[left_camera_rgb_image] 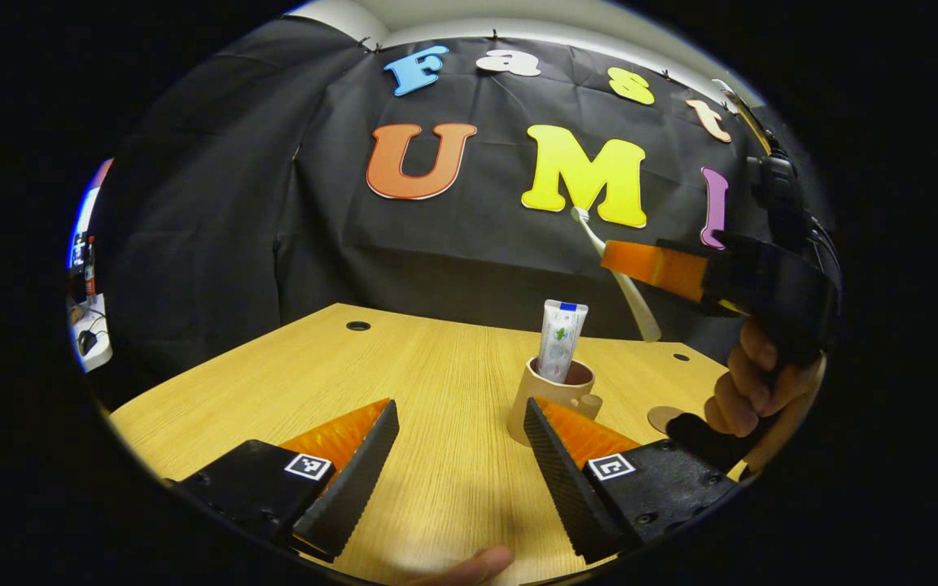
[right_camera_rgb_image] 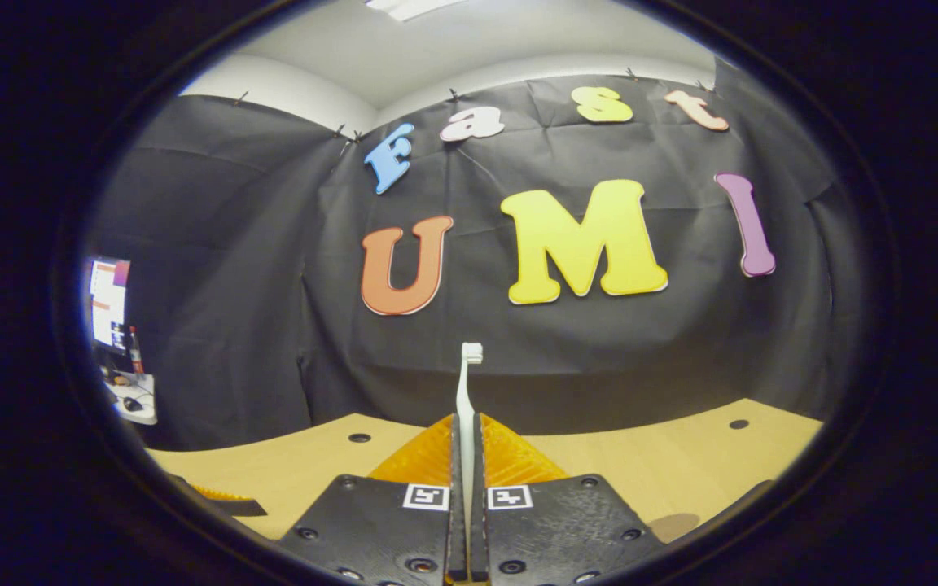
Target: Put the toothbrush and toothpaste on the desktop into the cup, then pick up the cup and place it on the coaster on the desktop.
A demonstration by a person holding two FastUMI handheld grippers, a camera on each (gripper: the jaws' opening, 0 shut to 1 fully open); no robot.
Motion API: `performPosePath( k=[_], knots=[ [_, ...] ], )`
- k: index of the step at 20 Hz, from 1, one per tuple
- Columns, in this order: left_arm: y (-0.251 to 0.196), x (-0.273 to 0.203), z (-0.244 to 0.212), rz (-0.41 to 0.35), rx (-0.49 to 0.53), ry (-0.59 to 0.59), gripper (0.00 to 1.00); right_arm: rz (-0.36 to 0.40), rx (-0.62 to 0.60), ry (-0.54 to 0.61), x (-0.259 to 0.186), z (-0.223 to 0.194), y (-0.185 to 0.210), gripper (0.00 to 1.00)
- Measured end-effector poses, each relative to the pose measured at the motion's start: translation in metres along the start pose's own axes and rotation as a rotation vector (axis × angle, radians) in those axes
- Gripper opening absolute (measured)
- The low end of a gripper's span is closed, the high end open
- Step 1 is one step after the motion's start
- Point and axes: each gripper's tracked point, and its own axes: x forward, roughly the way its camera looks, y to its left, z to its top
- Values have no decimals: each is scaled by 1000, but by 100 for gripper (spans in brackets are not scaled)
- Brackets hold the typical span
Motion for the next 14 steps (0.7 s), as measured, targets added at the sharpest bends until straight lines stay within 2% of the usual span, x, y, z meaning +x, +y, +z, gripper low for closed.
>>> performPosePath(
  k=[3,14],
  knots=[
    [1,0,-1,-7,-20,-4,98,-34,6,16,10,-12,1,2],
    [2,0,-13,-29,-41,33,98,-55,10,17,14,-16,-3,3]
  ],
)
